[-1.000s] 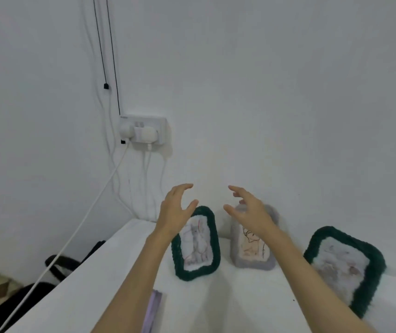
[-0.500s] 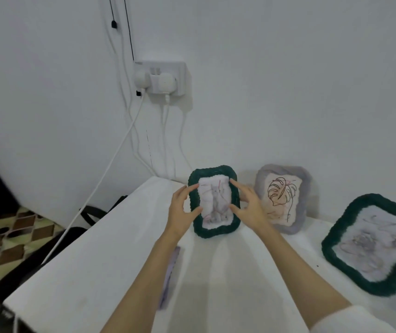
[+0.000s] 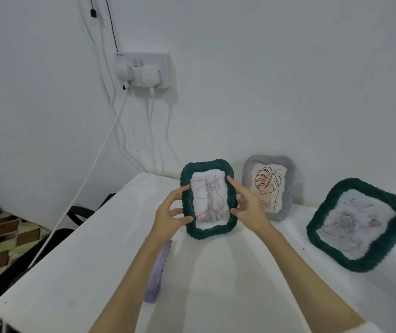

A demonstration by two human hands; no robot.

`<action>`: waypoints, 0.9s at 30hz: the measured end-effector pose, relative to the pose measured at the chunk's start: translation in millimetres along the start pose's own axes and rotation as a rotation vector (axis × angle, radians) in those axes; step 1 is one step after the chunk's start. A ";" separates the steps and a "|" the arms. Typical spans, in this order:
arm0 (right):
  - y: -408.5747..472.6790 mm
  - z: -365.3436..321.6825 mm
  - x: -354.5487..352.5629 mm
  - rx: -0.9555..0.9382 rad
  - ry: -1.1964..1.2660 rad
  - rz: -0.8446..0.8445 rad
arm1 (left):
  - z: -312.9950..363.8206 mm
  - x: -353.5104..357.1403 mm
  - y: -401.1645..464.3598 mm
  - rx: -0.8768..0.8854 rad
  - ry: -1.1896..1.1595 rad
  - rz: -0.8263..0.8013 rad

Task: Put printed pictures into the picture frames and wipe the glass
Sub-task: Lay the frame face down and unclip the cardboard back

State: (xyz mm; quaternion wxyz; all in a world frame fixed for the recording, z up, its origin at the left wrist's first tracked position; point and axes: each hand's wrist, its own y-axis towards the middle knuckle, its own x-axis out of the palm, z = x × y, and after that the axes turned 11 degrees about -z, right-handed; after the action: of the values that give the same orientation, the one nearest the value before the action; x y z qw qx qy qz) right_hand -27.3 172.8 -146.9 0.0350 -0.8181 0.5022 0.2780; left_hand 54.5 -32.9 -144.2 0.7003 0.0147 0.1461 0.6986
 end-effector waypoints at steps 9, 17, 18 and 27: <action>-39.7 -74.0 -38.1 0.007 -0.163 0.135 | 26.8 52.2 -21.9 0.079 0.067 -0.106; -56.5 -88.4 -50.9 0.196 -0.355 0.178 | 44.4 72.5 -18.4 0.107 -0.142 -0.156; -58.4 -87.9 -53.7 0.205 -0.309 0.178 | 47.3 72.0 -14.2 0.122 -0.182 -0.104; -99.5 -75.1 -77.6 0.085 0.089 0.158 | 38.7 79.6 16.1 -0.024 0.017 -0.345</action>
State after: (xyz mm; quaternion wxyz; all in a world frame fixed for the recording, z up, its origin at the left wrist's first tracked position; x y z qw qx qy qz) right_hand 61.5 258.9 -67.7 0.0252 -0.7854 0.5774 0.2217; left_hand 46.0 52.9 -118.2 0.8088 -0.0250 0.1438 0.5697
